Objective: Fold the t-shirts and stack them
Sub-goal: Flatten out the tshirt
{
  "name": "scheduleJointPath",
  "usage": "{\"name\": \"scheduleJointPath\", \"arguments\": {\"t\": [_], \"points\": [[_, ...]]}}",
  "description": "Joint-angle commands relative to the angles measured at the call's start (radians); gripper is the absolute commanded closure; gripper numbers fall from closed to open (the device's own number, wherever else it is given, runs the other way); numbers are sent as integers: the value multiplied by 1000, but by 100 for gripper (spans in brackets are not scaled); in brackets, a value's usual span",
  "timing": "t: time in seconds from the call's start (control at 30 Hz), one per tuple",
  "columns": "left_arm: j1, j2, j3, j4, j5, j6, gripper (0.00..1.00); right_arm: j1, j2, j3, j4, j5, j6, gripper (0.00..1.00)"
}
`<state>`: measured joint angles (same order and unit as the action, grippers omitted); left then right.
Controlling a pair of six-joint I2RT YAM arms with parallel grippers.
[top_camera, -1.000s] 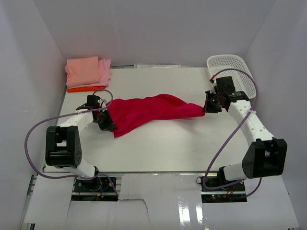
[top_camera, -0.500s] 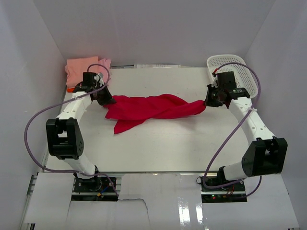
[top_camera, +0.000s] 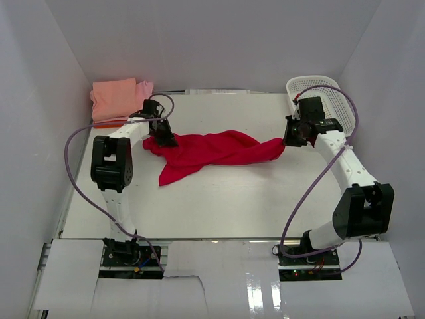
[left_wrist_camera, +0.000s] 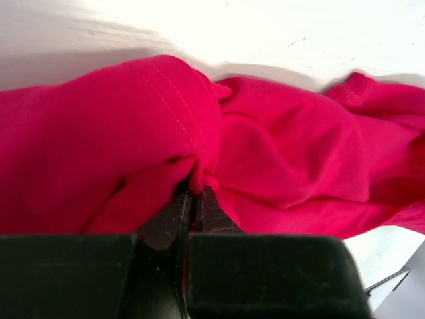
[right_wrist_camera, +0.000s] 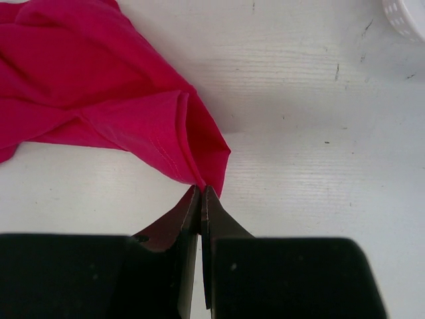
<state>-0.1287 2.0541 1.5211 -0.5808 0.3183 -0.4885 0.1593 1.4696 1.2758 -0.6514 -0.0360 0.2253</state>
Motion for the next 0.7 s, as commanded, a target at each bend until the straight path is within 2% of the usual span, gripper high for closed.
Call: {"name": "scheduleJointPath", "arguments": {"t": [0.0,0.13,0.17,0.27,0.4,0.5,0.67], "points": [[-35,-26,24,47,-4,-19,91,2,6,53,26,22,-3,92],[-43,-75,5,55,-24,-13,83,2,14,54,29,13,-7,92],[-43,-90,2,53,-42,-9,75,2,14,54,30,8,-7,92],[-31,-182,-10,59,-108,1,61,2,14,50,36,-1,-9,92],[3,-323,-64,146,-68,-13,43,3,15,42,41,-7,-11,92],[34,-402,-78,174,14,-6,39,3,15,39,45,-15,-12,92],[80,-482,-91,83,-5,134,30,3,23,57,38,-15,-24,92]]}}
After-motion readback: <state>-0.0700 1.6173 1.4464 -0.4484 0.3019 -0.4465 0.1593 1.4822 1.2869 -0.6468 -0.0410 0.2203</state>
